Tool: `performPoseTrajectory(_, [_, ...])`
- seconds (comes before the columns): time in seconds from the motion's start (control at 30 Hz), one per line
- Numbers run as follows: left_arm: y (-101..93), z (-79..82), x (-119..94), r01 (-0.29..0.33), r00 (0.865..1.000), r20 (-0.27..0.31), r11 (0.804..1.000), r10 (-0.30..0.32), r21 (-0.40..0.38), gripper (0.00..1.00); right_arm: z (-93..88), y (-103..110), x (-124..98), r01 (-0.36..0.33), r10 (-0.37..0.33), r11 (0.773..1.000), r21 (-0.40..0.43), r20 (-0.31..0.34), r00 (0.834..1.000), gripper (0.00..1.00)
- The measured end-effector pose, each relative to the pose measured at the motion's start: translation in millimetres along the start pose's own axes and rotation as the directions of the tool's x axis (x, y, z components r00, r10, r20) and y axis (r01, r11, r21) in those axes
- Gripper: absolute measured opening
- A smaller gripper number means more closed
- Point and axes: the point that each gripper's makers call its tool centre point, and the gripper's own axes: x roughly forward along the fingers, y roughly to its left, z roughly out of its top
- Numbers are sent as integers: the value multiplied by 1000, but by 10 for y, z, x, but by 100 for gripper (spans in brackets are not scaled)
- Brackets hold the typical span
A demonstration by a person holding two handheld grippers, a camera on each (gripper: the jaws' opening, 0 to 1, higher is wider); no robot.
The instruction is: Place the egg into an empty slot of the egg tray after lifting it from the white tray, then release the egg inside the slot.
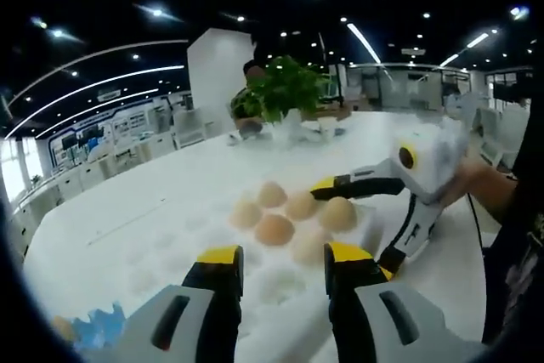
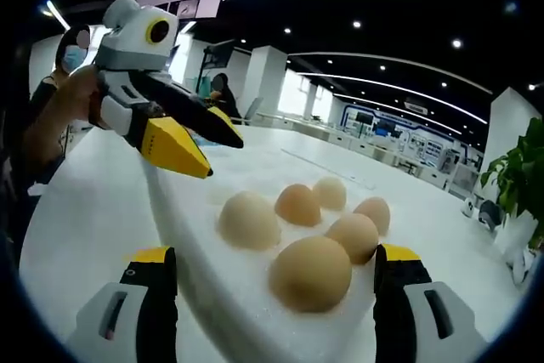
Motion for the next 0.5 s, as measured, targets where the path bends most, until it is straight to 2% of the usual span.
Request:
performPoseTrajectory(0.27, [-157, -14, 186, 52, 998, -17, 999, -53, -1, 38, 1, 2, 2, 1, -1, 1000, 0, 7, 1000, 100])
performPoseTrajectory(0.5, [-232, -109, 282, 74, 996, -47, 997, -74, -6, 38, 3, 4, -11, -1, 1, 1000, -1, 15, 1000, 100])
